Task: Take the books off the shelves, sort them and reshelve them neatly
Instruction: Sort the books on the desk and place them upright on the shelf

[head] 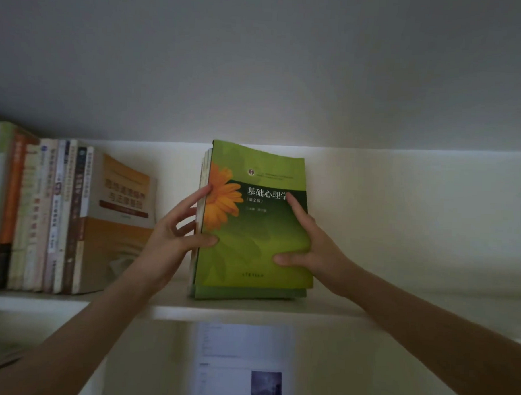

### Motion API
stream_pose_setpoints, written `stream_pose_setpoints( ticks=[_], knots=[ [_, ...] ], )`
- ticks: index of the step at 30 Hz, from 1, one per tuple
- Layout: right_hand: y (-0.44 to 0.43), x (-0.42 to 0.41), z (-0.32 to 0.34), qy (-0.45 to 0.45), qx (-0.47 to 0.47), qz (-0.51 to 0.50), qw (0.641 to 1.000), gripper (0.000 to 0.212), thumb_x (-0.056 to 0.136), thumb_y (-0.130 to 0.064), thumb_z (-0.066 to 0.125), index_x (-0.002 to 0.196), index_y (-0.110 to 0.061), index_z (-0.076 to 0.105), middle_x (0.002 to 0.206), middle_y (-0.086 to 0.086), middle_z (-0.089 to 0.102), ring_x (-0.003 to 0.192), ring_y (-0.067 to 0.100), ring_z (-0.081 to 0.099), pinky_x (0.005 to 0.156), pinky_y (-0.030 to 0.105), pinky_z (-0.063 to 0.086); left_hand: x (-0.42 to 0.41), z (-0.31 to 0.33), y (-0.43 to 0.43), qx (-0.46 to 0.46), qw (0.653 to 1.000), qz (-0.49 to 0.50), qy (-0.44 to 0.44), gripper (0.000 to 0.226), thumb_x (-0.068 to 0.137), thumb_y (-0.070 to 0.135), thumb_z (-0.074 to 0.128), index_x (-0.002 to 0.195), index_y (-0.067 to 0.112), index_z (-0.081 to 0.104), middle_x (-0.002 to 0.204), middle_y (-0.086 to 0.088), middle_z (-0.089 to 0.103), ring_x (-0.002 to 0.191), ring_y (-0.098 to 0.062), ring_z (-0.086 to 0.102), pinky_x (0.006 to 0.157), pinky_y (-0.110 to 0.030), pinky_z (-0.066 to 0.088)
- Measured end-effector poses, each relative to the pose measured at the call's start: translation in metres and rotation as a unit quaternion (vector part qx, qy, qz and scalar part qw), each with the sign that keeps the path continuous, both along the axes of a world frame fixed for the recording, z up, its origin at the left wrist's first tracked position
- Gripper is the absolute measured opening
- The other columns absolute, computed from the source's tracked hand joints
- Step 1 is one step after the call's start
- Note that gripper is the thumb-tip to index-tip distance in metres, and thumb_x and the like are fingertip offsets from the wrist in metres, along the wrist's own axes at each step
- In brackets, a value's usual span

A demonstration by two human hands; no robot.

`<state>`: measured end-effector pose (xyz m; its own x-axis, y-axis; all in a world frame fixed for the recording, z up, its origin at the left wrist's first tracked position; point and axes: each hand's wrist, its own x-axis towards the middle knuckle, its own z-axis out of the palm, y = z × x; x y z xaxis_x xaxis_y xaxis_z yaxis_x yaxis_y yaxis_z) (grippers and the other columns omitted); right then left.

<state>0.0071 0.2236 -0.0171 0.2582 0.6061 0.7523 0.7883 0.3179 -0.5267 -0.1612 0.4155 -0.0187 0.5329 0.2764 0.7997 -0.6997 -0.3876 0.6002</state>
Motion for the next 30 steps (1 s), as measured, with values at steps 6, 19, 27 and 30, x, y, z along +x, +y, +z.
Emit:
stream_pose_setpoints(
  ticks=[6,19,27,30],
  knots=[
    [0.011,0.015,0.001,0.002,-0.046,-0.003,0.999,0.113,0.067,0.008,0.079,0.138,-0.040,0.004,0.131,-0.012,0.035,0.109,-0.013,0.050,0.090,0.017,0.049,-0.001,-0.003,0.008,0.038,0.999,0.025,-0.018,0.095,0.053,0.002,0.079,0.129,0.050,0.049,0.123,0.007,0.060,0.113,-0.014,0.058,0.097,-0.041,0.049],
    [0.132,0.026,0.003,0.059,-0.077,0.107,0.989,0.140,0.059,0.012,0.082,0.145,-0.040,-0.015,0.152,0.001,0.033,0.134,0.022,0.043,0.102,0.046,0.044,-0.034,-0.010,0.050,0.053,0.987,0.130,-0.082,0.089,0.071,-0.019,0.064,0.129,0.047,0.049,0.131,0.008,0.057,0.113,-0.010,0.059,0.073,-0.027,0.057],
    [0.197,0.014,-0.008,0.061,-0.076,0.113,0.989,0.118,0.061,0.007,0.084,0.143,-0.033,0.009,0.116,-0.004,0.057,0.094,0.001,0.066,0.080,0.030,0.057,-0.049,-0.016,0.074,0.122,0.920,0.370,-0.041,0.085,0.079,-0.001,0.065,0.137,0.053,0.034,0.144,0.003,0.034,0.136,-0.015,0.026,0.108,-0.049,0.035],
    [0.198,0.015,-0.009,0.037,-0.078,0.057,0.995,0.132,0.049,-0.026,0.095,0.140,-0.052,0.003,0.115,0.003,0.059,0.103,0.016,0.065,0.092,0.044,0.053,-0.046,-0.019,0.073,0.135,0.898,0.418,-0.022,0.086,0.082,0.004,0.064,0.140,0.053,0.025,0.148,0.000,0.026,0.138,-0.015,0.020,0.112,-0.050,0.028]
  ],
)
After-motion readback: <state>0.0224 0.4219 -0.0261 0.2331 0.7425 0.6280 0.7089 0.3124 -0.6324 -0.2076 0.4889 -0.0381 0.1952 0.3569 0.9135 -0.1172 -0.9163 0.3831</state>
